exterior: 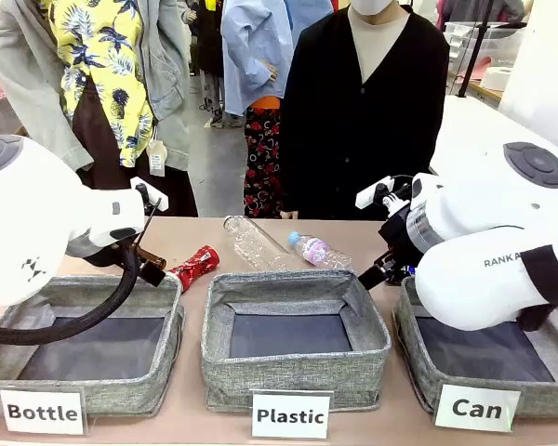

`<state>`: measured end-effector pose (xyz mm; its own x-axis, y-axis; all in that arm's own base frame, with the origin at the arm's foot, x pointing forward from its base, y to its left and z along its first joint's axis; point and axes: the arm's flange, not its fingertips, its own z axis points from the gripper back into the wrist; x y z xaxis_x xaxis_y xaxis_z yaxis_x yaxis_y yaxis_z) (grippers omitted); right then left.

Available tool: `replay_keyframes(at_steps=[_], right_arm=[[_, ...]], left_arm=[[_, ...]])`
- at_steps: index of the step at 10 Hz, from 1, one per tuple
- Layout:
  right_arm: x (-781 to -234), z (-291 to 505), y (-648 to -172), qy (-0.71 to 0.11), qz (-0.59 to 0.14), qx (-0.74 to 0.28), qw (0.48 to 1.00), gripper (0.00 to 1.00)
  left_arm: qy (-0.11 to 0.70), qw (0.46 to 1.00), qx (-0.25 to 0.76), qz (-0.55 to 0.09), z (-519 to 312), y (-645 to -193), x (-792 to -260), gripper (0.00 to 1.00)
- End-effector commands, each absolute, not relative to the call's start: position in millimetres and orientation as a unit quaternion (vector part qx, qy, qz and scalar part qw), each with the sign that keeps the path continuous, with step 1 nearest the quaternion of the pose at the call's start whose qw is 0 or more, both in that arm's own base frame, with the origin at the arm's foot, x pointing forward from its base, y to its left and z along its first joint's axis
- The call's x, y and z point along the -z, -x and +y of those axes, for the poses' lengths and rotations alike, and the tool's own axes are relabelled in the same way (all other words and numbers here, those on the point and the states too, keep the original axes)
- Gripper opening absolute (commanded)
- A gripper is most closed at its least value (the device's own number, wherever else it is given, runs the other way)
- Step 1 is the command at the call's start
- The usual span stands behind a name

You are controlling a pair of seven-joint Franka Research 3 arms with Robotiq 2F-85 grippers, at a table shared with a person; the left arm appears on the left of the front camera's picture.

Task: Sort the can waste into the basket.
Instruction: Pick up the can waste from the table and place it in the right Fabric basket.

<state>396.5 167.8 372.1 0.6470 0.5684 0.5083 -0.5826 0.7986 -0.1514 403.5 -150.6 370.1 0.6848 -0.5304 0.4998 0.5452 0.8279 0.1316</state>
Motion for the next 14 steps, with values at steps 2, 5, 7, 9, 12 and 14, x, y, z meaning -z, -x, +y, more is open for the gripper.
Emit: replay_keyframes(at_steps=[2, 5, 7, 9, 12, 14], right_arm=[[-372.1, 167.8, -396.5, -0.013, -0.276, -0.317, 0.907, 1.0], [-372.1, 167.8, -396.5, -0.013, -0.276, -0.317, 0.907, 1.0], [-372.1, 167.8, -396.5, -0.013, -0.276, -0.317, 0.907, 1.0], [-372.1, 167.8, -396.5, -0.013, -0.276, -0.317, 0.907, 1.0], [-372.1, 167.8, -396.5, -0.013, -0.276, -0.317, 0.907, 1.0], [-372.1, 167.8, -396.5, -0.013, -0.276, -0.317, 0.907, 1.0]], left_arm=[[0.014, 0.918, 0.293, -0.268, -150.7, -403.5, -370.1, 1.0], [0.014, 0.918, 0.293, -0.268, -150.7, -403.5, -370.1, 1.0], [0.014, 0.918, 0.293, -0.268, -150.7, -403.5, -370.1, 1.0], [0.014, 0.918, 0.293, -0.268, -150.7, -403.5, -370.1, 1.0], [0.014, 0.918, 0.293, -0.268, -150.7, -403.5, -370.1, 1.0], [0.014, 0.918, 0.293, -0.268, -150.7, -403.5, -370.1, 1.0]])
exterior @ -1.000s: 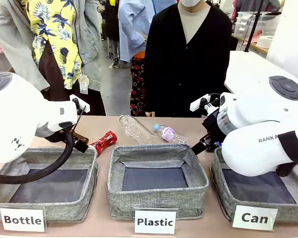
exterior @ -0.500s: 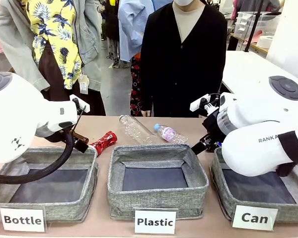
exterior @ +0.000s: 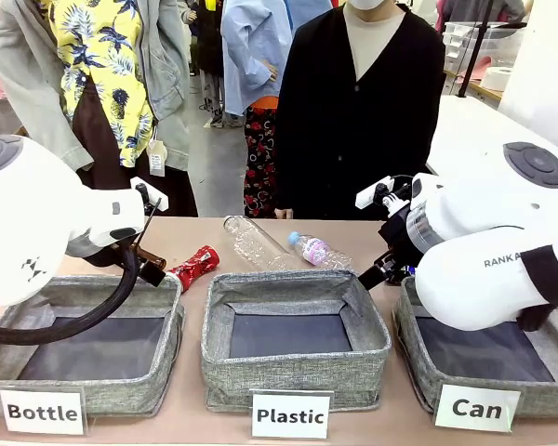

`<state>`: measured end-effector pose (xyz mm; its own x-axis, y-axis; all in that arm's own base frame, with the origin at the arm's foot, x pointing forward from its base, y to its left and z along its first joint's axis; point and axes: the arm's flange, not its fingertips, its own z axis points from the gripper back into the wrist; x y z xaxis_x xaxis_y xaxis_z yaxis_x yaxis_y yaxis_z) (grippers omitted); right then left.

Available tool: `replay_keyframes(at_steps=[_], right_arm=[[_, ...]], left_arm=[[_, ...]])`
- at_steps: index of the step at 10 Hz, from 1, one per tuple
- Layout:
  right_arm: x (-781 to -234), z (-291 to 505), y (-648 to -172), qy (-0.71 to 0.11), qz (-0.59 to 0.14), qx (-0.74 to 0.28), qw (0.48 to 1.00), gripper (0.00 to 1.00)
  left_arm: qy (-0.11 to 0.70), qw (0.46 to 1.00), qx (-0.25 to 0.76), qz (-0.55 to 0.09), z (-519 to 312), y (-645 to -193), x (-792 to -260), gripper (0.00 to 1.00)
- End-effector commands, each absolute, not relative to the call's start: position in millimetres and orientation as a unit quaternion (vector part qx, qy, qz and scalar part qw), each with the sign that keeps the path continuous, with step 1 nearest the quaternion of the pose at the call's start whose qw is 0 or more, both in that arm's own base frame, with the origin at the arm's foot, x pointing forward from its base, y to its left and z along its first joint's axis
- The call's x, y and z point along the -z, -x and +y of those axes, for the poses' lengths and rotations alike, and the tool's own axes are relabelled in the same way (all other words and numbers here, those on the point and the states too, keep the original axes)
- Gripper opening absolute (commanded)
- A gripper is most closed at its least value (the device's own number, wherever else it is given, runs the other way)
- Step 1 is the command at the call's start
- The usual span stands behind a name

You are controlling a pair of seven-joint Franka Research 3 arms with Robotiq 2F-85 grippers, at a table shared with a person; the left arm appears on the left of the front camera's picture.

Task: Sort the can waste into the basket.
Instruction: Pick up the can waste from the table and place it in the right Fabric basket.

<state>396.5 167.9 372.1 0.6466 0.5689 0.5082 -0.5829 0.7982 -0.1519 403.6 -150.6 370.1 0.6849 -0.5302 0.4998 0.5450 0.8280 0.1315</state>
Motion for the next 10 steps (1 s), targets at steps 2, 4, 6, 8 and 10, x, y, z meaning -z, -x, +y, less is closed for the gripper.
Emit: replay_keyframes(at_steps=[2, 4, 6, 8, 10], right_arm=[[-372, 168, -397, -0.013, -0.276, -0.317, 0.907, 1.0], [-382, 166, -393, -0.007, -0.276, -0.319, 0.907, 1.0], [-439, 159, -378, -0.005, -0.331, -0.328, 0.885, 1.0], [-483, 147, -349, -0.045, -0.322, -0.343, 0.882, 1.0], [-508, 124, -322, -0.123, -0.325, -0.267, 0.899, 1.0]], left_arm=[[0.014, 0.918, 0.293, -0.268, -151, -404, -370, 1.0], [0.029, 0.916, 0.302, -0.262, -154, -400, -384, 1.0], [0.09, 0.903, 0.296, -0.298, -155, -383, -440, 1.0], [0.125, 0.915, 0.256, -0.286, -158, -356, -481, 1.0], [0.205, 0.914, 0.257, -0.239, -128, -321, -503, 1.0]])
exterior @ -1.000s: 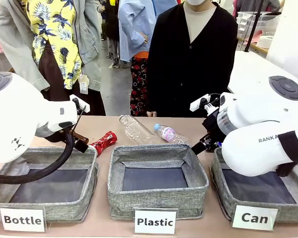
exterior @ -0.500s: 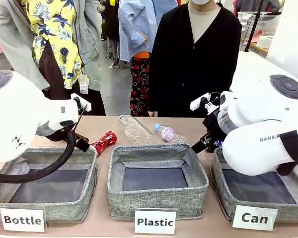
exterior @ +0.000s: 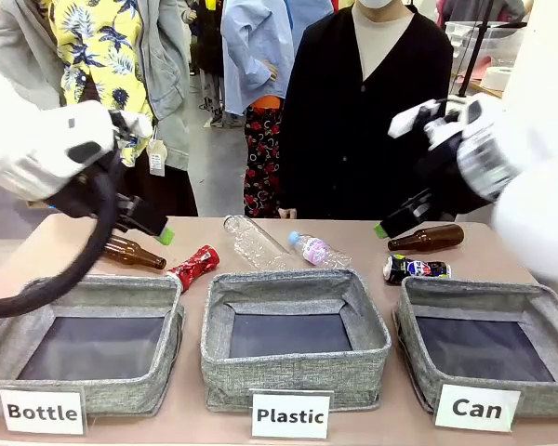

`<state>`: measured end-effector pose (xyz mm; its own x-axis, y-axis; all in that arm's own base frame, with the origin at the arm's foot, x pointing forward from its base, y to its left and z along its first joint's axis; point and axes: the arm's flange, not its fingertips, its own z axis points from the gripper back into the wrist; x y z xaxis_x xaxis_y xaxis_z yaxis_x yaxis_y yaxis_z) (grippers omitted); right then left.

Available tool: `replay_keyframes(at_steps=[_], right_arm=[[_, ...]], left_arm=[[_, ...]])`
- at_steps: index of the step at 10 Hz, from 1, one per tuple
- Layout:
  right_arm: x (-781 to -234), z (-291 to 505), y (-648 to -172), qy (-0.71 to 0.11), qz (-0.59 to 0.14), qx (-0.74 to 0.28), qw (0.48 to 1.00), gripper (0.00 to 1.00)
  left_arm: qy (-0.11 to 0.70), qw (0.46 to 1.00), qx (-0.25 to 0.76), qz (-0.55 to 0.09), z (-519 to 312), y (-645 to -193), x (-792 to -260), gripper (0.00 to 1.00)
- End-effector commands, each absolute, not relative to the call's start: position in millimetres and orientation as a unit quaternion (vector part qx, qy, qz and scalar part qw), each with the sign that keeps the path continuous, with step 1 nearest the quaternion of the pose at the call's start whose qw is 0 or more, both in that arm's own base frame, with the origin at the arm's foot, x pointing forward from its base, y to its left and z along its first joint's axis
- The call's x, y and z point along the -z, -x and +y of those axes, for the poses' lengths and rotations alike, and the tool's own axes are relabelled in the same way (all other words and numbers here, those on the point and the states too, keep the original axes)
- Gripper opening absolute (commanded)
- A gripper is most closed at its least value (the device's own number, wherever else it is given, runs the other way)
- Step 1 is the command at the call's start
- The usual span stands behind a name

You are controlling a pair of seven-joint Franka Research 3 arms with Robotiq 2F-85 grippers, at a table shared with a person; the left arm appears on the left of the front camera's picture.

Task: Sort the can waste into the basket.
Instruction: Pick up the can waste from the table and place it in the right Fabric basket.

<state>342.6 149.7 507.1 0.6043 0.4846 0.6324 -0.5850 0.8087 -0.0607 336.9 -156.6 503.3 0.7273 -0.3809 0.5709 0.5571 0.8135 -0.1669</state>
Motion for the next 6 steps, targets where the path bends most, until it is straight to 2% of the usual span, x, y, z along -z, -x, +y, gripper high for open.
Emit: replay_keyframes(at_steps=[1, 2, 3, 4, 5, 6], right_arm=[[-517, 99, -310, -0.211, -0.325, -0.267, 0.883, 1.0], [-520, 68, -302, -0.28, -0.323, -0.242, 0.871, 1.0], [-517, 32, -303, -0.354, -0.325, -0.198, 0.854, 1.0], [-504, -10, -305, -0.444, -0.335, -0.145, 0.819, 1.0], [-490, -42, -303, -0.5, -0.342, -0.104, 0.789, 1.0], [-476, -66, -300, -0.522, -0.354, -0.063, 0.773, 1.0]], left_arm=[[0.247, 0.899, 0.28, -0.229, -96, -308, -507, 1.0], [0.321, 0.874, 0.292, -0.218, -57, -296, -512, 1.0], [0.367, 0.86, 0.259, -0.243, -16, -286, -513, 1.0], [0.381, 0.86, 0.181, -0.288, 26, -280, -503, 1.0], [0.415, 0.844, 0.134, -0.311, 59, -272, -488, 1.0], [0.439, 0.833, 0.078, -0.327, 85, -267, -472, 1.0]])
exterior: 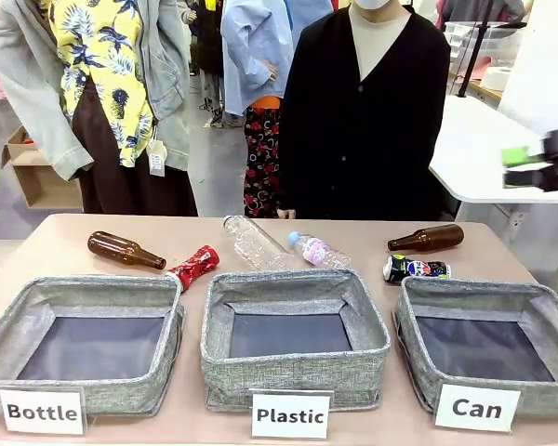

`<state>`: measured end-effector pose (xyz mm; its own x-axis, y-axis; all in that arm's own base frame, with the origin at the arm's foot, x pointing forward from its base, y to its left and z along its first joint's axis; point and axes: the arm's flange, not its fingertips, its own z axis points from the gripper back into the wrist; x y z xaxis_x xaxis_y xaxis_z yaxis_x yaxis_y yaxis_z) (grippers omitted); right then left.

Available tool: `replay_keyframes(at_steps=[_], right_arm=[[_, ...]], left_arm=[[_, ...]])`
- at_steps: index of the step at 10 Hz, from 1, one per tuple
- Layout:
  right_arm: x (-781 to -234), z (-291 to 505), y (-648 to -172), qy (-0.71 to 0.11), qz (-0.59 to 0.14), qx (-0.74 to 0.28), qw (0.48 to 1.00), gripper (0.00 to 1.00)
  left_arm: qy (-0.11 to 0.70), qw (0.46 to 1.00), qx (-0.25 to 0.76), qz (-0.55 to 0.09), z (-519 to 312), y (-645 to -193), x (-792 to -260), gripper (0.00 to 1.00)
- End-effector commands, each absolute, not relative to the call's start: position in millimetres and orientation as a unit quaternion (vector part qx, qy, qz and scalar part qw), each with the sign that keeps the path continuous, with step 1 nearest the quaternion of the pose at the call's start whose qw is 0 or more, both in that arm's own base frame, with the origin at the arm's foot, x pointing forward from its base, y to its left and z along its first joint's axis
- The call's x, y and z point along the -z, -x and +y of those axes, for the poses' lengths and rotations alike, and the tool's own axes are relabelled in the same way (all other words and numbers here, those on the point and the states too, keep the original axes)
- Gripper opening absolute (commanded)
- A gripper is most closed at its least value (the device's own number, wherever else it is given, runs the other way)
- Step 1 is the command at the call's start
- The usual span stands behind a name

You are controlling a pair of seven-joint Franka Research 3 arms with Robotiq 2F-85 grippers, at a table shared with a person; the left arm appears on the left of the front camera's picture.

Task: Sort the can waste into the basket.
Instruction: Pick up the can waste from the table and place it in the right Fabric basket.

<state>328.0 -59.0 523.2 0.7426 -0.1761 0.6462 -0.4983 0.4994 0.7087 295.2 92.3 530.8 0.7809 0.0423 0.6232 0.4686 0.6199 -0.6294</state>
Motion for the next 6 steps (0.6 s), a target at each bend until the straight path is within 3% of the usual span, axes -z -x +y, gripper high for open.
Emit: replay_keyframes(at_steps=[1, 4, 5, 6], right_arm=[[-467, -80, -296, -0.531, -0.36, -0.035, 0.766, 1.0], [-455, -91, -292, -0.539, -0.373, 0.002, 0.755, 1.0], [-483, -130, -323, -0.542, -0.362, 0.0, 0.759, 1.0], [-483, -130, -323, -0.542, -0.362, 0.0, 0.759, 1.0]], left_arm=[[0.454, 0.825, 0.04, -0.335, 106, -266, -456, 1.0], [0.451, 0.815, -0.018, -0.363, 134, -264, -440, 1.0], [0.458, 0.822, -0.013, -0.338, 181, -285, -480, 1.0], [0.458, 0.822, -0.013, -0.338, 181, -285, -480, 1.0]])
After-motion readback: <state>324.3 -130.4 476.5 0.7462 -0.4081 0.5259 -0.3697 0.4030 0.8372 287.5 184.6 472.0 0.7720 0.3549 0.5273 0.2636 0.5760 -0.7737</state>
